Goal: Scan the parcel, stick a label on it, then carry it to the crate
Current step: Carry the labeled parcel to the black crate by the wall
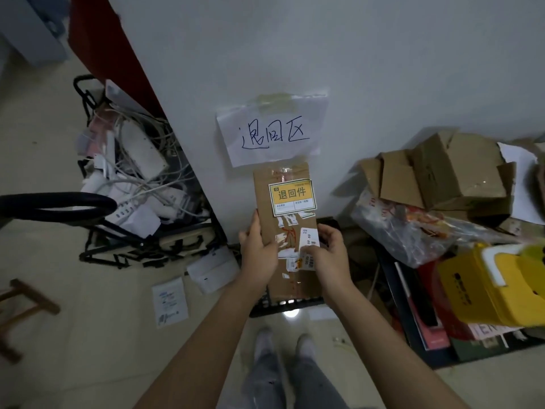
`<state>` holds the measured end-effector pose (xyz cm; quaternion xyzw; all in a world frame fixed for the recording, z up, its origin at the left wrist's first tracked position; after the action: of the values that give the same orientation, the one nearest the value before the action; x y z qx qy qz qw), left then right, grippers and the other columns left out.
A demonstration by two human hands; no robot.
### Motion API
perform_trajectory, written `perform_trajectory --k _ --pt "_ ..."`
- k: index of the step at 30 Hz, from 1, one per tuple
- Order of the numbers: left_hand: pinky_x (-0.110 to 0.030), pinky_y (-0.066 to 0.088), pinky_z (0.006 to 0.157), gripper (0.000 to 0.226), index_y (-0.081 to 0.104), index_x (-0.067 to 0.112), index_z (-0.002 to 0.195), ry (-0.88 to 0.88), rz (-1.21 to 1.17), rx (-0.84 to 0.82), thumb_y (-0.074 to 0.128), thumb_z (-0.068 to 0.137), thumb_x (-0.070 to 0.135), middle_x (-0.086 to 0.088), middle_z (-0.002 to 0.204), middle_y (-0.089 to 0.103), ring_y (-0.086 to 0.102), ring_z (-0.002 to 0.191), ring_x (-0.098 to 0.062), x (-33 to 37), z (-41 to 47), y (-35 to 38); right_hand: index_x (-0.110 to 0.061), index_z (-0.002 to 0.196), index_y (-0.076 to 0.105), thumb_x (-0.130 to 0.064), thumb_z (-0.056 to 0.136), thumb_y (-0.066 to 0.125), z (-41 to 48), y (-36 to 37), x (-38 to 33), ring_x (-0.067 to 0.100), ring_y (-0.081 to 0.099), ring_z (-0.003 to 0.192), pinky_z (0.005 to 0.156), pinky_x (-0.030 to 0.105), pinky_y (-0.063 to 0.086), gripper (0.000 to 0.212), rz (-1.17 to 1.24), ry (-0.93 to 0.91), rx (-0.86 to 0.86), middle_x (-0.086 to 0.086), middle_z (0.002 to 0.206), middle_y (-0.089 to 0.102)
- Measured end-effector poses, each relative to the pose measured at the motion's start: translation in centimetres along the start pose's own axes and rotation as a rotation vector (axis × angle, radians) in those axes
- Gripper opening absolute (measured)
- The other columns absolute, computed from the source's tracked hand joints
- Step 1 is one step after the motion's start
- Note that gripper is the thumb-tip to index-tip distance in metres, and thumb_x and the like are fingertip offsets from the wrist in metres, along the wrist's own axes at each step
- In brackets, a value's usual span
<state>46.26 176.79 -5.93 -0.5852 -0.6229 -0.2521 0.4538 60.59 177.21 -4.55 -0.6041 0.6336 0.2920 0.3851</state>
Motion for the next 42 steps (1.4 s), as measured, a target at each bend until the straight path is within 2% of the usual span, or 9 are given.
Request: perform_trajectory --k 4,11,16,23,26,28,33,36,42 --pt "-0.039 0.059 0.087 0.051 0.053 0.041 0.128 -0.088 -0.044 -0.023 0.058 0.079 0.026 -0.008 0.136 0.051 0.065 0.108 -0.018 -5.2 3.2 1.3 -0.016 0.118 0.051 0.010 0.082 0.052 2.6 0.2 2.5 0.016 0.065 0.095 0.080 0.038 0.058 0.044 -0.014 0.086 -0.039 0.000 0.106 0.064" --pt "-0.046 0.059 0.083 0.055 0.059 0.037 0.116 -0.225 -0.084 0.009 0.058 0.062 0.035 -0.004 0.121 0.064 0.068 0.103 -0.022 -9.2 4.1 3.4 -0.017 0.115 0.057 0.015 0.081 0.045 6.5 0.1 8.8 0.019 0.067 0.097 0.085 0.042 0.057 0.048 -0.063 0.235 -0.095 0.004 0.106 0.068" --pt "-0.037 0.062 0.074 0.035 0.058 0.027 0.115 -0.311 -0.099 -0.004 0.058 0.085 0.010 -0.005 0.114 0.069 0.072 0.094 -0.018 -12.5 5.7 4.2 -0.026 0.116 0.062 0.013 0.081 0.050 8.9 0.7 13.3 0.019 0.067 0.101 0.088 0.042 0.057 0.054 -0.155 0.285 -0.145 0.003 0.109 0.070" --pt "-0.034 0.060 0.070 0.031 0.056 0.026 0.109 -0.400 -0.136 0.003 0.054 0.089 0.003 0.002 0.102 0.069 0.071 0.091 -0.019 -18.5 9.8 5.5 -0.015 0.124 0.058 0.017 0.077 0.056 14.6 1.5 18.6 0.025 0.064 0.105 0.094 0.044 0.053 0.057 -0.269 0.327 -0.227 0.011 0.114 0.068" --pt "-0.033 0.057 0.077 0.035 0.055 0.033 0.097 -0.435 -0.143 0.016 0.054 0.088 0.000 0.005 0.099 0.067 0.068 0.091 -0.014 -21.7 10.8 6.2 -0.016 0.125 0.058 0.014 0.078 0.058 15.8 2.0 21.2 0.022 0.064 0.101 0.090 0.037 0.054 0.055 -0.281 0.378 -0.252 0.006 0.106 0.068" --pt "-0.033 0.057 0.076 0.033 0.057 0.027 0.107 -0.461 -0.148 0.020 0.055 0.088 0.000 0.000 0.105 0.069 0.069 0.091 -0.015 -23.8 11.4 6.7 -0.014 0.126 0.058 0.011 0.080 0.058 16.4 2.1 23.0 0.019 0.063 0.098 0.084 0.030 0.054 0.053 -0.305 0.407 -0.274 0.004 0.106 0.067" --pt "-0.027 0.053 0.064 0.044 0.051 0.010 0.130 -0.590 -0.169 -0.024 0.059 0.087 0.009 -0.011 0.116 0.066 0.067 0.088 -0.021 -28.3 13.8 7.6 -0.006 0.128 0.057 0.010 0.085 0.055 17.9 2.1 26.5 0.003 0.057 0.076 0.045 0.003 0.045 0.046 -0.355 0.524 -0.355 0.011 0.115 0.064" --pt "-0.027 0.052 0.063 0.051 0.044 0.010 0.136 -0.605 -0.095 -0.088 0.060 0.088 0.013 -0.009 0.123 0.062 0.065 0.089 -0.021 -30.5 15.6 8.4 -0.008 0.127 0.058 0.004 0.087 0.056 18.9 2.1 29.1 0.002 0.055 0.075 0.037 0.002 0.039 0.042 -0.395 0.578 -0.390 0.007 0.113 0.064" --pt "-0.027 0.050 0.065 0.053 0.046 0.012 0.132 -0.635 -0.060 -0.104 0.067 0.084 0.013 -0.007 0.120 0.062 0.062 0.092 -0.022 -34.9 17.6 9.4 -0.014 0.126 0.059 0.001 0.088 0.056 21.2 2.8 33.0 0.007 0.059 0.079 0.044 0.009 0.044 0.041 -0.430 0.599 -0.432 0.004 0.109 0.064"
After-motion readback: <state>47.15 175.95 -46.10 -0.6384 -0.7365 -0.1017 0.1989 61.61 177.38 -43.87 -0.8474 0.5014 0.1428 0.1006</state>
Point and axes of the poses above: each hand's wrist, its own z-axis towards the middle knuckle, its own y-axis out of the palm, x = y × z, the point moved 5 cm from there along z, towards the middle knuckle
